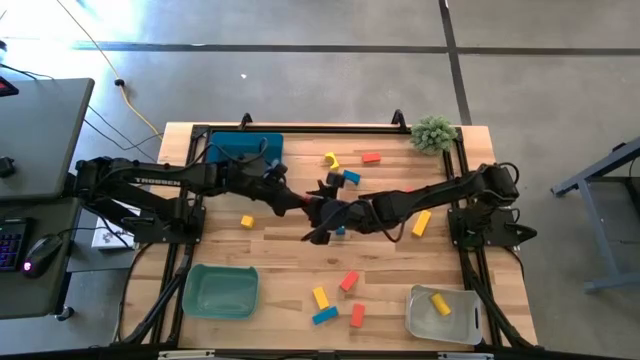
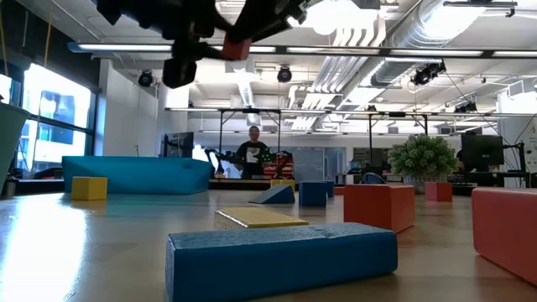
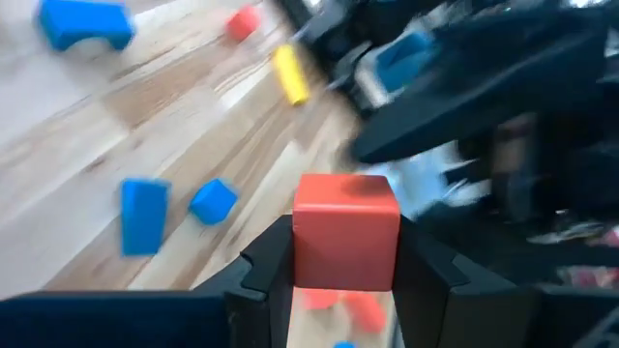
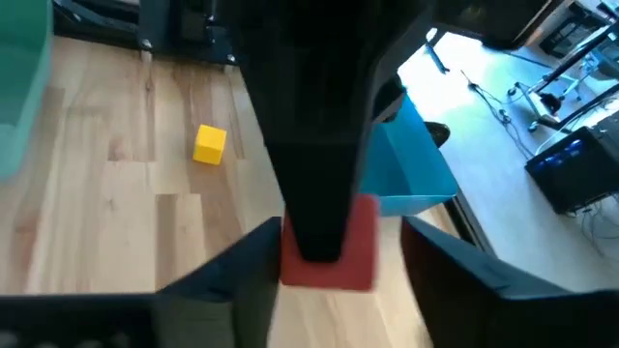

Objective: Sort & place blocks by color
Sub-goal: Put the orange block into the green bin

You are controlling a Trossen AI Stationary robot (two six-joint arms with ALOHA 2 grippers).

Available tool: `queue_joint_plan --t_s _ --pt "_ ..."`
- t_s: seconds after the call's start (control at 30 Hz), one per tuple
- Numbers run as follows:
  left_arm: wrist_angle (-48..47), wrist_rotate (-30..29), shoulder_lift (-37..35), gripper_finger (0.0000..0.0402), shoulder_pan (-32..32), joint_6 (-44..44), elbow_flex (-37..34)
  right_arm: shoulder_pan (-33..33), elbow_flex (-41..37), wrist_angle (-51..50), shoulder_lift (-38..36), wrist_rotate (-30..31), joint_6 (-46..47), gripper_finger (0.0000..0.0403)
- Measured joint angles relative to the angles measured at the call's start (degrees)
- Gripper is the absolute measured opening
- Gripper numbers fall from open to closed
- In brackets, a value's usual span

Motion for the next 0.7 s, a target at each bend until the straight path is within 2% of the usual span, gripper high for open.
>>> queue_joint_plan --t_s 0.13,0.4,0.57,0.7 --pt "-5.92 -2.2 -0.98 0.0106 -1.75 1.68 -0.08 0.64 0.0 -0.01 -0.06 -1.05 3.45 0.0239" --pt "-15.89 -7.72 -5.64 0.0106 -10.31 2.58 -0.08 1.52 0.0 -3.32 -0.06 -1.23 9.9 0.0241" --pt "-23.32 -12.32 -8.67 0.0106 -17.81 -0.98 -0.08 1.14 0.0 -7.55 -0.06 -3.9 14.94 0.0243" --pt "-30.58 -15.09 -9.73 0.0106 -25.14 -7.56 -0.06 0.65 0.0 -10.62 -0.06 -5.92 17.21 0.0243"
